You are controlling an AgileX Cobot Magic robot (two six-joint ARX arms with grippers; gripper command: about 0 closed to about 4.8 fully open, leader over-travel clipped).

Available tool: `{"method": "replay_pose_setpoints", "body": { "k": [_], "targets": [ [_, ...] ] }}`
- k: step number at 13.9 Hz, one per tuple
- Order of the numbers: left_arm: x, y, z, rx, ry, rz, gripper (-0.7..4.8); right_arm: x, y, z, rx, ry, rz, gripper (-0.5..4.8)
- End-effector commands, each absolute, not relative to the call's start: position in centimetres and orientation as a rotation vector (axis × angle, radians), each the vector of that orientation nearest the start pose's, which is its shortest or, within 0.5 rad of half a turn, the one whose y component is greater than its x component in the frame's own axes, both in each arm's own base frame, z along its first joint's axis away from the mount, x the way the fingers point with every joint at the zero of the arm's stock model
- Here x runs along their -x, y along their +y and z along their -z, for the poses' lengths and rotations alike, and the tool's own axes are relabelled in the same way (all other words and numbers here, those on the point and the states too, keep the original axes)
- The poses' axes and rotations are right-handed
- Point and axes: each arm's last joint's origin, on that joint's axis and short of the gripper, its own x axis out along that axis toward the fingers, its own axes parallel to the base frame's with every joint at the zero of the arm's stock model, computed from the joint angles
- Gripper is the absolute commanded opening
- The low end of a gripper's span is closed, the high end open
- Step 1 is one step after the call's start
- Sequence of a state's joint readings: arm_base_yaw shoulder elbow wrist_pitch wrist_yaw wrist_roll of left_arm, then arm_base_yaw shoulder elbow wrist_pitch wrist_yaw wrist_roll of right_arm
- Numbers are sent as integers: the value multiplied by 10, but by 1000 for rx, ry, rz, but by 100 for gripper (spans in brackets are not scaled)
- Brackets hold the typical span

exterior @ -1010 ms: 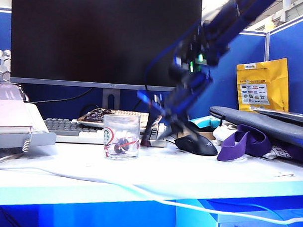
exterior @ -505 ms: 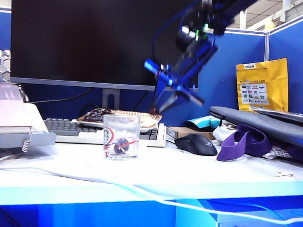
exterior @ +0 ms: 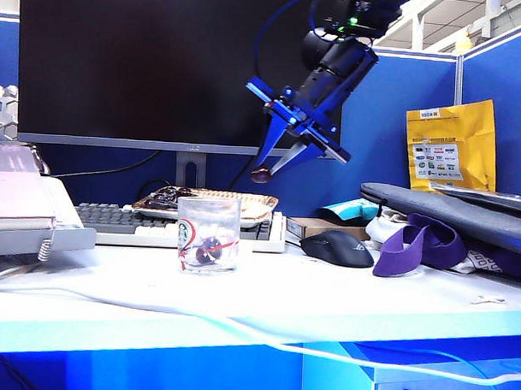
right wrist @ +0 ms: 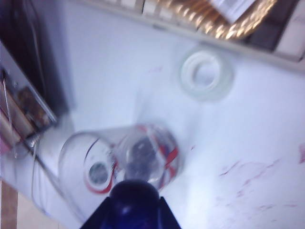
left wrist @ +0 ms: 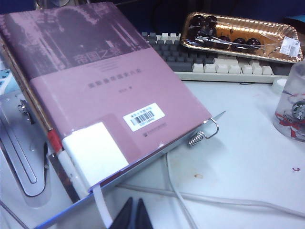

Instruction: Pick up the cherry on the right side of the glass and put it inside the glass.

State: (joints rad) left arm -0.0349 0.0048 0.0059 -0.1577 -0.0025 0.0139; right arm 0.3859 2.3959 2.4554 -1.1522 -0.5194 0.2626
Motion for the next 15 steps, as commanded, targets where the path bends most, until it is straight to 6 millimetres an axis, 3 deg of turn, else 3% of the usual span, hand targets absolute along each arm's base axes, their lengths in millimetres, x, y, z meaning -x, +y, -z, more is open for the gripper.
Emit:
{"method": "replay_pose_setpoints", "body": {
  "k": [1, 9, 13, 15],
  "targets": [
    [-96, -3, -149, -21, 165, 37, -5, -442, 224, -278, -196, 1212, -757, 130],
    [-96, -3, -149, -21, 165, 37, -5, -421, 266, -277, 8, 1148, -800, 130],
    [-96, -3, -149, -21, 165, 37, -5, -418, 270, -277, 22, 1145, -807, 131],
    [-96, -3, -149, -21, 166, 37, -5, -418, 270, -277, 22, 1145, -804, 181]
  ]
}}
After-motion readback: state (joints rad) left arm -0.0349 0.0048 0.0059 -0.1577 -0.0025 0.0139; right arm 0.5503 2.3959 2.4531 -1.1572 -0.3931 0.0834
